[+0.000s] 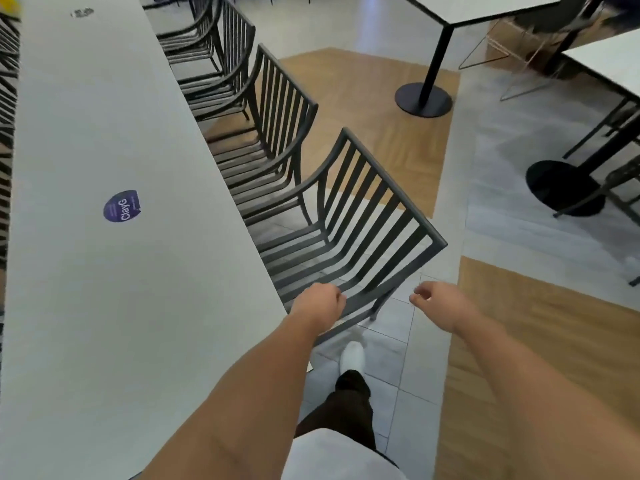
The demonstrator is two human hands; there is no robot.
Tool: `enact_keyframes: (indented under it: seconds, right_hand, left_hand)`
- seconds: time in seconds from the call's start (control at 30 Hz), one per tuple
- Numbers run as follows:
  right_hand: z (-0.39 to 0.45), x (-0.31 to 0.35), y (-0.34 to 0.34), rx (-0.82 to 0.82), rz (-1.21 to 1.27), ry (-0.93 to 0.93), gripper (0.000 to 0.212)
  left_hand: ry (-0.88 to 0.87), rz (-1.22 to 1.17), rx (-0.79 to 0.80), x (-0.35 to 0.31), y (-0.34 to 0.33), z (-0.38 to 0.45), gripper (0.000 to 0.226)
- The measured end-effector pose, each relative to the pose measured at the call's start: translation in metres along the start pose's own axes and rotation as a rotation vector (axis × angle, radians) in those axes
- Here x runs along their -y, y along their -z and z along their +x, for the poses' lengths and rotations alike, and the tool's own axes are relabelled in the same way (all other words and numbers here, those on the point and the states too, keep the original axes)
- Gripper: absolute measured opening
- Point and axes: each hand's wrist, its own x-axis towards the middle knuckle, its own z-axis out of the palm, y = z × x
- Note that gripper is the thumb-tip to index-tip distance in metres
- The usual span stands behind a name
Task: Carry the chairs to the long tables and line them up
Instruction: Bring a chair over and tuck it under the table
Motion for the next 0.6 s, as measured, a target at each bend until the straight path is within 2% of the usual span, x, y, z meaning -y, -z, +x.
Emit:
enact_keyframes:
  seconds: [0.33,0.6]
  right_hand:
    - [0.153,0.042,0.127,-0.028,-0.17,0.209,0.033]
    - [0.245,0.053,0.177,0.025,-0.194,0.336,0.033]
  left_hand:
    - [0.097,-0.095,-0.049,-0.057,0.052,0.144,0.034]
    - [0.199,-0.129,-0.068,-0.081,0.073,0.201,0.03]
